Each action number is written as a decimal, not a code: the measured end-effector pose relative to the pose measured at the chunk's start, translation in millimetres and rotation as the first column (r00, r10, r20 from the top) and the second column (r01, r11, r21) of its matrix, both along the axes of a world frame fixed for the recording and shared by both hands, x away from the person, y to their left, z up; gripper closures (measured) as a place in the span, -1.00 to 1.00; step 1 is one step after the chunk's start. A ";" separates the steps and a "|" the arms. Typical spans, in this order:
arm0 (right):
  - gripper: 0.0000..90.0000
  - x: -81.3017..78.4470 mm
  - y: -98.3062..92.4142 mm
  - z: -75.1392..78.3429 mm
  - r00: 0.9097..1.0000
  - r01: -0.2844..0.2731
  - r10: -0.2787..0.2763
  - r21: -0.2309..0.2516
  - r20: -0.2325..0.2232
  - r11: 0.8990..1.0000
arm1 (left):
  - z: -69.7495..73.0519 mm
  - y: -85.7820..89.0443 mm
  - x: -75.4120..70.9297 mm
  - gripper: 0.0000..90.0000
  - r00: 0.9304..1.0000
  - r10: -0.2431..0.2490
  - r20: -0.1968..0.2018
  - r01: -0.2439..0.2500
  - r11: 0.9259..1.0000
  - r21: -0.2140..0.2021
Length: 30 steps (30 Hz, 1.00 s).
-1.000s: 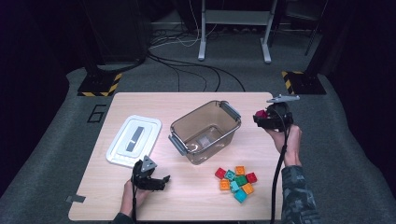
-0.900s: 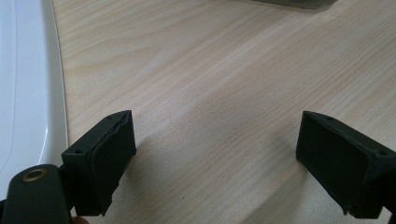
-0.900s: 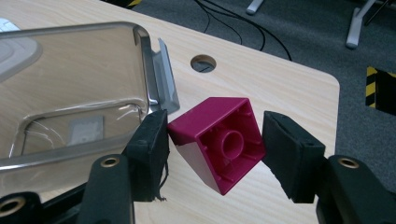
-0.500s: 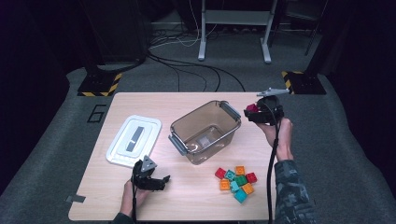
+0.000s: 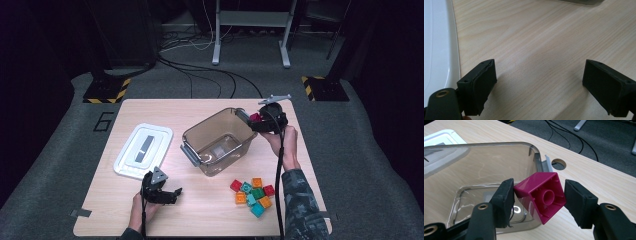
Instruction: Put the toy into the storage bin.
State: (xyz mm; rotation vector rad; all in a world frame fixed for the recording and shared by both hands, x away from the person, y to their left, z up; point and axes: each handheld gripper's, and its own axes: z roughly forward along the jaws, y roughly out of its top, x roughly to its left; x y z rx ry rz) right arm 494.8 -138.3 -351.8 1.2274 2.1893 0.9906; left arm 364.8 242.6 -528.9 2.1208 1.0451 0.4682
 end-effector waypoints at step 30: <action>-0.39 12.7 29.4 -18.0 0.998 -0.040 0.038 -0.032 -0.053 0.999 | -0.4 -0.1 -0.2 -0.73 1.000 -0.003 0.004 0.003 1.000 -0.006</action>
